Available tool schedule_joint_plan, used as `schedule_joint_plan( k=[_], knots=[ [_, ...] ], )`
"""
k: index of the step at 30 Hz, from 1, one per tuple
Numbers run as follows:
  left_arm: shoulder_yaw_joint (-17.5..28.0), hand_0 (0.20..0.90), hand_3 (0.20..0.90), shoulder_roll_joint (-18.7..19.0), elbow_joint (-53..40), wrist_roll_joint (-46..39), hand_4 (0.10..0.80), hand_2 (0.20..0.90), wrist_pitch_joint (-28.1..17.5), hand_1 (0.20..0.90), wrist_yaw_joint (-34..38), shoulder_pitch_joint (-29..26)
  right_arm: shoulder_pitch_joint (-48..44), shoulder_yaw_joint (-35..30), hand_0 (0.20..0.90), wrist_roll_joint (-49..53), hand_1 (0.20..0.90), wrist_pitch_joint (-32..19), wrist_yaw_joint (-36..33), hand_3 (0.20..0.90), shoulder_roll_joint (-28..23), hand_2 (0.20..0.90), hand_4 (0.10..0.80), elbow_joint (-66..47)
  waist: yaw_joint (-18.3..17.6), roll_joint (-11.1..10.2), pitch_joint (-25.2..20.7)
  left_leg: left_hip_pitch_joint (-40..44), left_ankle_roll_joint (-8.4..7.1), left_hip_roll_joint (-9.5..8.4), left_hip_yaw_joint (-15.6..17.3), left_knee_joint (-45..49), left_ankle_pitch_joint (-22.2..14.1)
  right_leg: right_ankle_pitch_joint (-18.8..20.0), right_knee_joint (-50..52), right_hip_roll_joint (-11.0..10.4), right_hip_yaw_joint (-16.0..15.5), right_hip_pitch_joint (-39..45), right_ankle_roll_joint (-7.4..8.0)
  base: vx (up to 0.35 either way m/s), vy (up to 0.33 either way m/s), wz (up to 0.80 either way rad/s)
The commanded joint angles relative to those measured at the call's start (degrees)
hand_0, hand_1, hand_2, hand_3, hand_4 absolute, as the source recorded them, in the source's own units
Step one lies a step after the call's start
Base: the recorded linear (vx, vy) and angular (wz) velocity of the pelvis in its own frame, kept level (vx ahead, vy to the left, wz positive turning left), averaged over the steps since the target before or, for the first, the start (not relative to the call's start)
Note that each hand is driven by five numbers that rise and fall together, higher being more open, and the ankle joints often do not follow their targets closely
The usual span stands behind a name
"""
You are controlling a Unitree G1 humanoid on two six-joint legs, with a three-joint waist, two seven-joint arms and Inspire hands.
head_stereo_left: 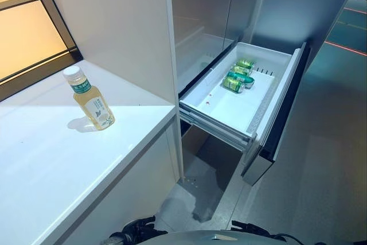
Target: Put drinks into fridge and close the fridge
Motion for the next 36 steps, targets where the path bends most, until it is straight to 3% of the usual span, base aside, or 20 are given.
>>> schedule_joint_plan(
  k=[1, 7, 11, 13, 17, 20, 22, 28, 33, 34, 36],
  knots=[
    [-0.86, 0.900, 0.900, -0.25, 2.94, 0.31, 0.800, 0.900, -2.49, 0.900, -1.52, -1.76, -2.34, 1.54, 0.900, -0.98, 0.900, -0.79, 2.22, 0.900, -0.32, 0.900, 0.800, 3.37, 0.22, 0.28, 0.30, -1.91, 0.00, -0.63, 3.67, 1.01, -2.71, -0.52, 2.88, -2.23, -2.54, -1.53, 3.99, 0.000, 0.000, 0.00],
    [-0.44, 0.900, 0.900, -0.15, 2.70, -1.64, 0.800, 0.900, -3.75, 0.900, -1.39, -1.72, -2.61, 1.15, 0.900, -1.15, 0.900, -0.75, 2.58, 0.900, -0.71, 0.900, 0.800, 3.66, 0.34, 0.40, 0.36, -1.92, 0.00, -0.69, 3.57, 1.01, -2.64, -0.49, 2.86, -2.27, -2.61, -1.48, 4.01, 0.000, 0.000, 0.00],
    [0.53, 0.900, 0.900, -0.21, 1.72, -6.10, 0.800, 0.900, -7.57, 0.900, -2.27, -1.89, -2.75, 0.89, 0.900, -1.23, 0.900, -0.89, 2.59, 0.900, -0.72, 0.900, 0.800, 3.98, 0.53, 0.45, 0.37, -1.98, -0.06, -0.72, 3.41, 0.97, -2.59, -0.50, 2.80, -2.27, -2.67, -1.44, 4.06, 0.000, 0.000, 0.00],
    [0.76, 0.900, 0.900, -0.32, 0.56, -8.62, 0.800, 0.900, -10.29, 0.900, -4.29, -1.98, -2.88, 0.71, 0.900, -1.13, 0.900, -0.84, 2.75, 0.900, -0.90, 0.900, 0.800, 3.98, 0.66, 0.47, 0.44, -2.08, -0.13, -0.76, 3.32, 1.04, -2.56, -0.52, 2.92, -2.29, -2.75, -1.53, 4.05, 0.000, 0.000, 0.00],
    [0.36, 0.900, 0.900, -0.32, -5.06, -14.41, 0.800, 0.900, -10.44, 0.900, -13.21, -2.32, -3.33, 0.52, 0.900, -0.97, 0.900, -0.52, 2.82, 0.900, -1.24, 0.900, 0.800, 3.68, 0.99, 0.58, 0.86, -2.26, -0.22, -0.74, 3.27, 1.03, -2.51, -0.43, 3.06, -2.37, -2.86, -1.72, 4.11, -0.014, 0.002, 0.02],
    [-0.87, 0.900, 0.900, 0.11, -12.24, -20.19, 0.800, 0.900, -4.25, 0.900, -25.22, -2.52, -3.83, 0.25, 0.900, -1.07, 0.900, 0.20, 3.23, 0.900, -2.05, 0.900, 0.800, 3.18, 1.24, 0.86, 1.13, -2.34, -0.21, -0.73, 3.17, 0.89, -2.47, -0.29, 3.12, -2.34, -2.79, -1.94, 4.16, -0.009, 0.003, 0.01],
    [-2.43, 0.900, 0.900, 0.74, -18.75, -23.96, 0.800, 0.900, 2.33, 0.900, -35.81, -2.51, -4.09, -0.07, 0.900, -1.70, 0.900, 0.32, 3.87, 0.900, -2.88, 0.900, 0.800, 3.06, 1.31, 1.20, 1.25, -2.41, -0.20, -0.65, 3.14, 0.71, -2.44, -0.16, 3.15, -2.34, -2.63, -2.16, 4.29, 0.000, 0.000, 0.00],
    [-2.38, 0.900, 0.900, 1.13, -30.03, -29.92, 0.800, 0.900, 10.59, 0.900, -57.62, -2.82, -4.10, -0.82, 0.900, -3.91, 0.900, -1.27, 4.83, 0.900, -3.59, 0.900, 0.800, 4.08, 0.99, 1.91, 1.26, -2.10, -0.17, -0.37, 3.14, 0.16, -2.53, -0.05, 3.31, -2.42, -1.90, -2.41, 4.70, 0.000, 0.000, 0.00],
    [3.45, 0.900, 0.900, -2.56, -52.29, -57.25, 0.800, 0.900, 26.40, 0.900, -60.04, -4.90, -2.94, -1.90, 0.900, -4.22, 0.900, -4.25, 4.48, 0.900, -2.41, 0.900, 0.800, 6.05, 1.84, 1.53, 1.01, -1.72, -0.03, -0.40, 2.20, 0.06, -3.25, -0.27, 3.32, -2.59, -1.92, -1.98, 4.55, 0.005, -0.025, -0.01],
    [3.39, 0.900, 0.900, -2.76, -58.17, -63.98, 0.800, 0.900, 27.39, 0.900, -58.85, -5.62, -3.04, -1.57, 0.900, -3.59, 0.900, -4.43, 4.08, 0.900, -1.73, 0.900, 0.800, 6.44, 2.15, 1.23, 1.01, -1.65, -0.06, -0.36, 2.02, 0.06, -3.32, -0.35, 3.44, -2.58, -2.04, -1.85, 4.40, 0.009, -0.073, 0.02],
    [2.24, 0.900, 0.900, -2.80, -65.65, -71.04, 0.800, 0.900, 24.85, 0.900, -57.01, -6.80, -3.13, -0.65, 0.900, -2.67, 0.900, -4.79, 3.38, 0.900, -0.65, 0.900, 0.800, 6.94, 2.47, 0.90, 1.08, -1.53, -0.08, -0.33, 1.67, 0.06, -3.35, -0.43, 3.58, -2.55, -2.24, -1.64, 4.26, 0.005, -0.064, 0.03]
  ],
)
